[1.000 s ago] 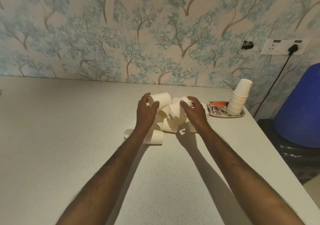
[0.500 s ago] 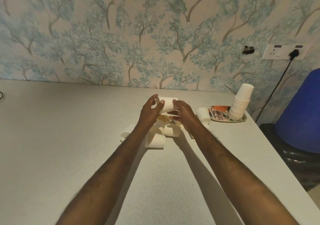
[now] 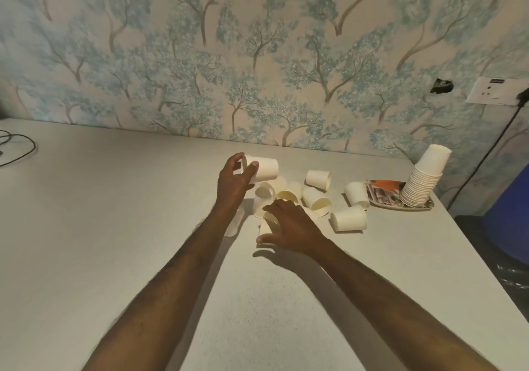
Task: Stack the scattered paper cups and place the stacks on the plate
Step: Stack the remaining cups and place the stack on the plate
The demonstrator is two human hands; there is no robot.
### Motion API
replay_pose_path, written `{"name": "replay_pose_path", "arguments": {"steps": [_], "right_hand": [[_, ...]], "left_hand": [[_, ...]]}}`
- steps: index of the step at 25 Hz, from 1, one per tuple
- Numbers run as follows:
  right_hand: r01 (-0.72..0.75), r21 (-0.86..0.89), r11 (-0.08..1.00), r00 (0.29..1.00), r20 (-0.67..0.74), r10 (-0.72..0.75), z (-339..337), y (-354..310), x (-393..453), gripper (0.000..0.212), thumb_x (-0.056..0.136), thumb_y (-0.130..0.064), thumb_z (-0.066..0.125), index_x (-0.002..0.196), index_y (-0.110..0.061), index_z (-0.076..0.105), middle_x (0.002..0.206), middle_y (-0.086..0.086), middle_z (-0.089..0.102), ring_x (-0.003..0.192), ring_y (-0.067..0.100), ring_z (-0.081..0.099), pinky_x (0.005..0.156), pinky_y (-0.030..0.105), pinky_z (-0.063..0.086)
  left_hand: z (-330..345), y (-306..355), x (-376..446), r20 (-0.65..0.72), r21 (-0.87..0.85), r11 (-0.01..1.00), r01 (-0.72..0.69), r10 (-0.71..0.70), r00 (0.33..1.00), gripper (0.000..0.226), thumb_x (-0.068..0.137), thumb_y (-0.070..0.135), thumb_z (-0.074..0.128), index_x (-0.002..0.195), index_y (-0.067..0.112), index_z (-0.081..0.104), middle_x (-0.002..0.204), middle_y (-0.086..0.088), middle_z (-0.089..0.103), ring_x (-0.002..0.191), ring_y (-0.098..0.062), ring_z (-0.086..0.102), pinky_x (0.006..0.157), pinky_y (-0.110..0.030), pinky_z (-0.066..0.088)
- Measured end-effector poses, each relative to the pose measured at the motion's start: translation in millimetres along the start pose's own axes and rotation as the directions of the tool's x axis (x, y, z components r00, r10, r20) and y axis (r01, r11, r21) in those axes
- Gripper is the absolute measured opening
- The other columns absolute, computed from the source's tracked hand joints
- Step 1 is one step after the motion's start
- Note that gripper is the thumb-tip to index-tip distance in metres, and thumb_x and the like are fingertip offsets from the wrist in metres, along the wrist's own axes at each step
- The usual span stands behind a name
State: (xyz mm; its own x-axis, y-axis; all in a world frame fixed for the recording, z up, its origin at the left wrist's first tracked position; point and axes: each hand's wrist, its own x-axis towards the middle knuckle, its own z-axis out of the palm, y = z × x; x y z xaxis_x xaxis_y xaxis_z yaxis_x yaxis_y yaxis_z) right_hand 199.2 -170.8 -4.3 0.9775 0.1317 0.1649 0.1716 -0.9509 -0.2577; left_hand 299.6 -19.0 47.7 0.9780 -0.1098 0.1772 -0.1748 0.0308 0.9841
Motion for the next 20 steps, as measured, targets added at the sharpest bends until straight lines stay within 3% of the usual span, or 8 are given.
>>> {"name": "replay_pose_path", "arguments": {"steps": [2,5,8,11,13,16,20], "right_hand": [[0.069,-0.175,0.982,0.998,0.025,-0.065,10.0,-6.1,4.4,0.086,0.066,-0.075,0.069,0.131,-0.02,0.054,0.127,0.002,0.059,0.112,0.025,0.055,0.092,0.041,0.045],[0.085,-0.293,0.952,0.996,0.049,-0.074,16.9,-9.8,8.9,0.087,0.062,-0.071,0.074,0.126,-0.017,0.052,0.121,0.003,0.057,0.106,0.025,0.054,0.089,0.042,0.044],[0.076,-0.34,0.937,0.997,0.049,-0.063,21.5,-12.1,10.6,0.076,0.071,-0.058,0.075,0.127,-0.015,0.049,0.123,0.005,0.057,0.107,0.027,0.055,0.09,0.042,0.043],[0.059,-0.231,0.971,0.998,0.002,-0.06,15.7,-16.9,13.2,0.08,0.074,-0.054,0.075,0.136,-0.013,0.046,0.129,0.007,0.056,0.11,0.028,0.057,0.092,0.043,0.046],[0.013,-0.03,0.999,0.999,-0.051,-0.015,4.5,-22.3,17.7,0.09,0.074,-0.05,0.078,0.145,-0.014,0.037,0.132,0.006,0.055,0.112,0.027,0.059,0.09,0.041,0.049],[-0.104,0.301,0.948,0.988,-0.078,0.133,-20.1,-32.3,31.8,0.106,0.073,-0.043,0.082,0.154,-0.022,0.016,0.134,0.001,0.055,0.109,0.023,0.062,0.082,0.032,0.048],[-0.089,0.284,0.955,0.976,-0.164,0.14,-44.9,-35.7,50.0,0.112,0.075,-0.033,0.084,0.156,-0.023,0.007,0.138,0.001,0.055,0.112,0.027,0.063,0.09,0.041,0.052]], "left_hand": [[-5.1,-2.3,0.0,-0.007,0.013,1.0,0.001,0.0,1.0,0.05,0.095,0.029,0.071,0.141,0.02,0.054,0.135,-0.005,0.055,0.112,-0.023,0.061,0.074,-0.029,0.062],[-12.8,-2.7,0.0,-0.02,0.018,1.0,0.006,-0.005,1.0,0.05,0.094,0.029,0.072,0.14,0.021,0.054,0.139,-0.008,0.055,0.115,-0.027,0.062,0.082,-0.039,0.063],[-21.6,-3.8,0.6,-0.034,0.018,1.0,0.006,-0.006,0.999,0.049,0.094,0.028,0.071,0.14,0.022,0.054,0.14,-0.008,0.055,0.117,-0.028,0.061,0.08,-0.036,0.063],[-29.7,-5.7,0.6,-0.047,0.016,1.0,0.004,-0.003,0.999,0.049,0.095,0.028,0.07,0.141,0.021,0.054,0.14,-0.008,0.055,0.117,-0.027,0.06,0.077,-0.033,0.062],[-33.9,-6.6,0.7,-0.066,0.004,1.0,0.013,-0.012,0.998,0.047,0.097,0.027,0.068,0.141,0.021,0.054,0.141,-0.009,0.055,0.117,-0.027,0.059,0.078,-0.033,0.062],[-38.3,-5.7,-0.3,-0.095,0.014,1.0,0.02,-0.019,0.995,0.043,0.099,0.024,0.064,0.14,0.02,0.055,0.143,-0.01,0.055,0.123,-0.029,0.057,0.087,-0.038,0.06],[-40.1,0.2,-3.7,-0.087,0.076,0.997,0.023,-0.017,0.996,0.04,0.1,0.025,0.06,0.14,0.021,0.055,0.143,-0.008,0.055,0.124,-0.027,0.056,0.103,-0.051,0.053]]}}
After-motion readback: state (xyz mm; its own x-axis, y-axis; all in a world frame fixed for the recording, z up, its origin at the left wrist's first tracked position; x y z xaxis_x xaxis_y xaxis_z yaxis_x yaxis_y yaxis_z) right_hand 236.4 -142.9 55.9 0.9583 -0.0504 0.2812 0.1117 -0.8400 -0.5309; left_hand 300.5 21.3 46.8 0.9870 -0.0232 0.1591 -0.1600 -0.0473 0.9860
